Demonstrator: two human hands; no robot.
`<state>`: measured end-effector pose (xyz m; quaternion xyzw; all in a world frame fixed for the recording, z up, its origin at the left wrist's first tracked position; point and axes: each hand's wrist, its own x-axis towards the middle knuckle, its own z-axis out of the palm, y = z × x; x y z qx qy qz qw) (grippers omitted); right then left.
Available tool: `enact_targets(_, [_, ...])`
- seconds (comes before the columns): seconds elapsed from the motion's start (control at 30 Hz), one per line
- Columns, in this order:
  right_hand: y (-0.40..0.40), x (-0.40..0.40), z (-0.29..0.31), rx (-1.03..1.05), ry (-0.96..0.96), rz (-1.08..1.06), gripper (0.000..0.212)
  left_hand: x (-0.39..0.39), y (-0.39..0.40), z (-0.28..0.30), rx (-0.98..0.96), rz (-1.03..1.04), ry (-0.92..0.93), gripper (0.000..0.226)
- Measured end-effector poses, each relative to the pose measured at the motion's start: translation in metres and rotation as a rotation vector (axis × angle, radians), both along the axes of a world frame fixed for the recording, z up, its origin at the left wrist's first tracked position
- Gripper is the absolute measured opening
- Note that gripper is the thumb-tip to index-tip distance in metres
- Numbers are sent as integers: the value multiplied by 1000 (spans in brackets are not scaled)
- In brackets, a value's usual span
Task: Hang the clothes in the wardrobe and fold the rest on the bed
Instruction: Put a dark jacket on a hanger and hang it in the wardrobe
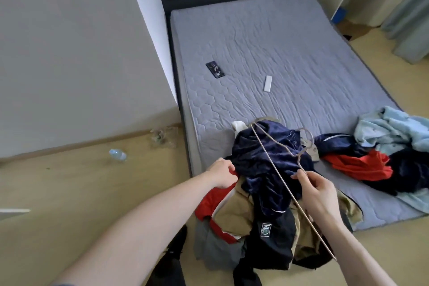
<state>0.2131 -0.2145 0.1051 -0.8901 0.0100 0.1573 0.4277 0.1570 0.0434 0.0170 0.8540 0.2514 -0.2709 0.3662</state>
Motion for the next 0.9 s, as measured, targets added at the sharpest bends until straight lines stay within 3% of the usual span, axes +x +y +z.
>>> enact_targets(0.13, [-16, 58, -37, 5, 22, 98, 27, 58, -36, -44, 14, 51, 69, 51])
enact_targets(0.3, [-31, 109, -88, 15, 27, 130, 26, 117, -63, -108, 26, 97, 79, 85])
enact_targets(0.47, [-38, 134, -128, 19, 36, 147, 26, 148, -70, -163, -103, 94, 261, 115])
enact_targets(0.6, [-43, 138, -138, 22, 55, 171, 24, 142, -75, -180, -34, 21, 294, 106])
enact_targets(0.73, [-34, 142, -147, 28, 67, 203, 21, 142, -64, -190, 147, 125, 90, 77])
enact_targets(0.83, [-29, 144, -161, 9, 54, 231, 22, 147, -61, -204, 91, 100, 174, 89])
enact_targets(0.9, [-28, 144, -168, 3, 47, 245, 23, 143, -64, -209, 114, 51, 201, 68])
